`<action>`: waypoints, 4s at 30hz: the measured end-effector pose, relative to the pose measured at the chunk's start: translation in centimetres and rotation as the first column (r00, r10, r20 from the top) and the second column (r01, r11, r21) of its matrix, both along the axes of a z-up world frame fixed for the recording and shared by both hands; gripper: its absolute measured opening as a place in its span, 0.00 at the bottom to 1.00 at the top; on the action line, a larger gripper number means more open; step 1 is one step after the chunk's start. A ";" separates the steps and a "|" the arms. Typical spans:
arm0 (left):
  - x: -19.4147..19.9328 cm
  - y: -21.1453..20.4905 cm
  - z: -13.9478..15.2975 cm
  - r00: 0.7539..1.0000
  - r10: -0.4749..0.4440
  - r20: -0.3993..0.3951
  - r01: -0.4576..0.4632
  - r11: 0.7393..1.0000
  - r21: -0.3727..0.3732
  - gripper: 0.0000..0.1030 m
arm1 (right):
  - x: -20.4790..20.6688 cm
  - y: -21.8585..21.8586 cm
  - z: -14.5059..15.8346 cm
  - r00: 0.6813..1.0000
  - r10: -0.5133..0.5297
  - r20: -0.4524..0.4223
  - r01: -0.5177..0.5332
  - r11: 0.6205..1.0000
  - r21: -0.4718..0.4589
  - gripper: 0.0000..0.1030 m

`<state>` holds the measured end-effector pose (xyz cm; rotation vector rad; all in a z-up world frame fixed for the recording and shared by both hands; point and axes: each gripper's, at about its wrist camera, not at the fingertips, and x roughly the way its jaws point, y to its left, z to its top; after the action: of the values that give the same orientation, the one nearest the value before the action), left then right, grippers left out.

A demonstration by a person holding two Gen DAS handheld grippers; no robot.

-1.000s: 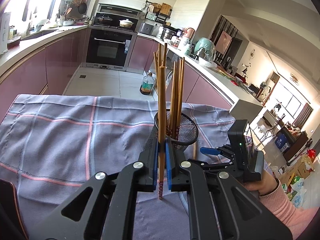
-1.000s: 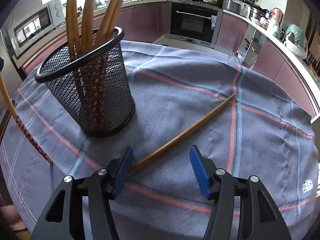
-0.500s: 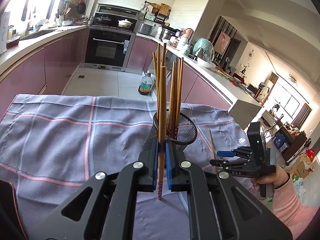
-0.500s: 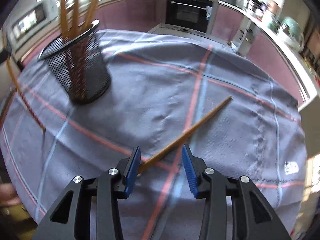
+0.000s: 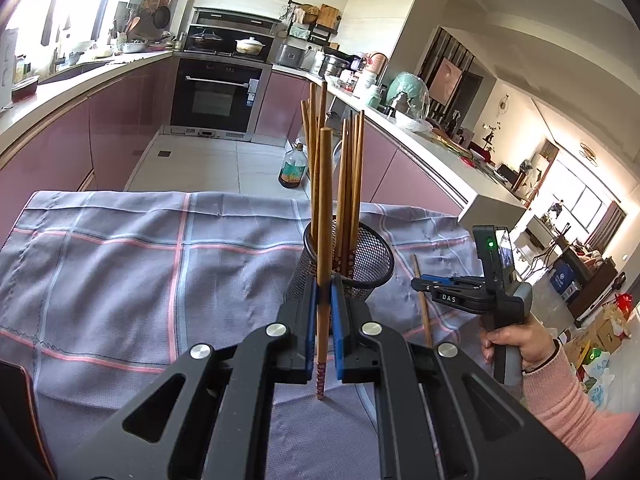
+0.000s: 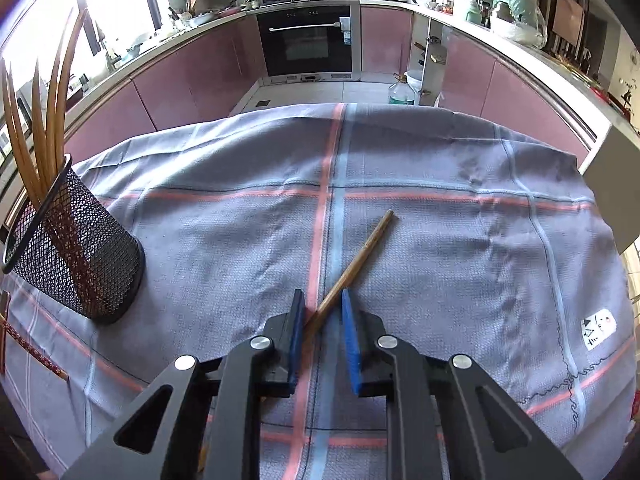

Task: Organize utensils
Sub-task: 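Grasp the last chopstick with the right tool, then lift the chopstick upright and lower it into the mesh cup with the right tool, then open both tools to release their chopsticks into the cup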

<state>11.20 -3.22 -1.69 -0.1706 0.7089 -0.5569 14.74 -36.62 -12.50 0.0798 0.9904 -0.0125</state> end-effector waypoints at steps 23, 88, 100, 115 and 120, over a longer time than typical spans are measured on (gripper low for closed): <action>-0.4 -1.0 0.1 1.000 -0.005 0.013 0.004 0.999 0.045 0.07 | -6.3 4.0 7.9 0.916 0.243 0.320 -0.286 0.953 0.097 0.05; -2.5 -3.5 10.0 0.966 0.012 0.259 -0.020 0.999 0.029 0.07 | -5.4 8.2 17.7 0.725 0.279 0.630 -0.401 0.914 0.056 0.05; -2.0 -4.5 8.4 0.975 0.006 0.221 -0.021 0.998 0.064 0.07 | -3.9 9.6 15.9 0.764 0.310 0.566 -0.407 0.912 0.050 0.05; 1.3 -5.0 5.9 0.993 -0.032 0.116 0.017 0.992 0.128 0.07 | -1.9 10.1 14.1 0.805 0.329 0.493 -0.410 0.910 0.061 0.05; 2.1 -5.2 5.2 0.995 -0.040 0.092 0.027 0.990 0.139 0.07 | -1.4 10.2 13.9 0.810 0.328 0.486 -0.408 0.911 0.065 0.05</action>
<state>13.31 -8.45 3.51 -0.0033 0.6559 -0.5426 13.37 -26.43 1.37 0.0386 0.5047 0.4355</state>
